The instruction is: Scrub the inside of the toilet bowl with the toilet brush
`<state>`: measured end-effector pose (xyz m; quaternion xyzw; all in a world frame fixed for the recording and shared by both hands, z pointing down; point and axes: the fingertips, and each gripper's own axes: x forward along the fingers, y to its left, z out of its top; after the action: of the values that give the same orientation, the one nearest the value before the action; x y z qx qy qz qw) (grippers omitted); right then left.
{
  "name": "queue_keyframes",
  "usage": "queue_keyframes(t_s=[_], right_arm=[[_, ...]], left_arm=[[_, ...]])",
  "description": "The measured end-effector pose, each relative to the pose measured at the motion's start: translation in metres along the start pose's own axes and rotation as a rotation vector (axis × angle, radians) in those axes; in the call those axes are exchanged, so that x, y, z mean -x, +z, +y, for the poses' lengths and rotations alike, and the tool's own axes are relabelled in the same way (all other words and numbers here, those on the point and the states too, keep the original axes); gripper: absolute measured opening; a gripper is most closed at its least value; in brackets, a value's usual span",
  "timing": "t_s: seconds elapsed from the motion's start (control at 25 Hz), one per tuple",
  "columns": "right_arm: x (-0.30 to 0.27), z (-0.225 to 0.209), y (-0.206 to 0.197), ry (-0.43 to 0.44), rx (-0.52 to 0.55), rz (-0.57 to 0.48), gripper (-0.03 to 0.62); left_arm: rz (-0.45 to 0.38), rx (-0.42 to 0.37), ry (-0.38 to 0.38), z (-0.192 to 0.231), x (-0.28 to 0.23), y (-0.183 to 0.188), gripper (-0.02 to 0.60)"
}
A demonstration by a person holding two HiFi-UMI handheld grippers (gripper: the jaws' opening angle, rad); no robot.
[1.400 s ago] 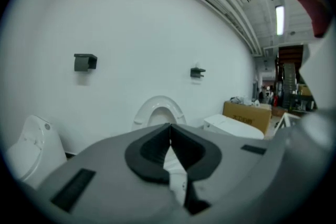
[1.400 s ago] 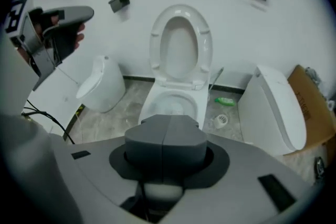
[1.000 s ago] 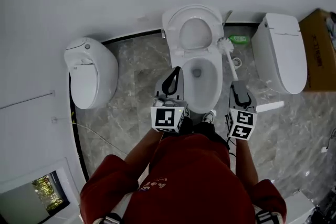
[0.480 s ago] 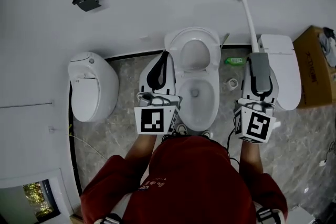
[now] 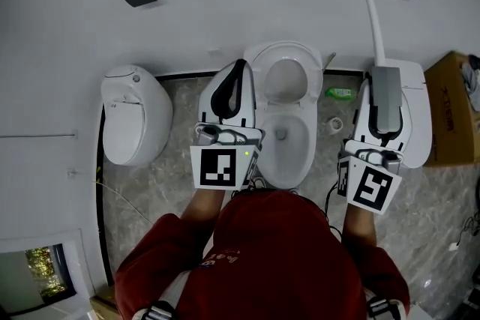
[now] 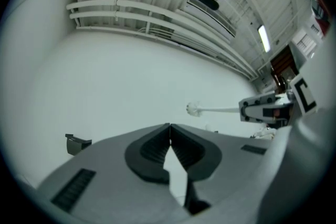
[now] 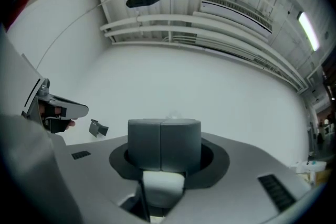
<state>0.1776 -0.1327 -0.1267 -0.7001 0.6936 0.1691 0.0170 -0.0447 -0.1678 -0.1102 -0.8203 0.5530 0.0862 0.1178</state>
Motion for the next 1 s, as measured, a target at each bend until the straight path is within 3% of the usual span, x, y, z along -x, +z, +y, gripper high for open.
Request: queue_keyframes(t_s=[0.44, 1.0], right_arm=[[-0.001, 0.006, -0.005, -0.001, 0.018, 0.031, 0.15], [0.011, 0.001, -0.005, -0.019, 0.027, 0.038, 0.15]], left_arm=[[0.021, 0.04, -0.007, 0.0, 0.002, -0.01, 0.0], [0.013, 0.008, -0.02, -0.01, 0.01, -0.005, 0.0]])
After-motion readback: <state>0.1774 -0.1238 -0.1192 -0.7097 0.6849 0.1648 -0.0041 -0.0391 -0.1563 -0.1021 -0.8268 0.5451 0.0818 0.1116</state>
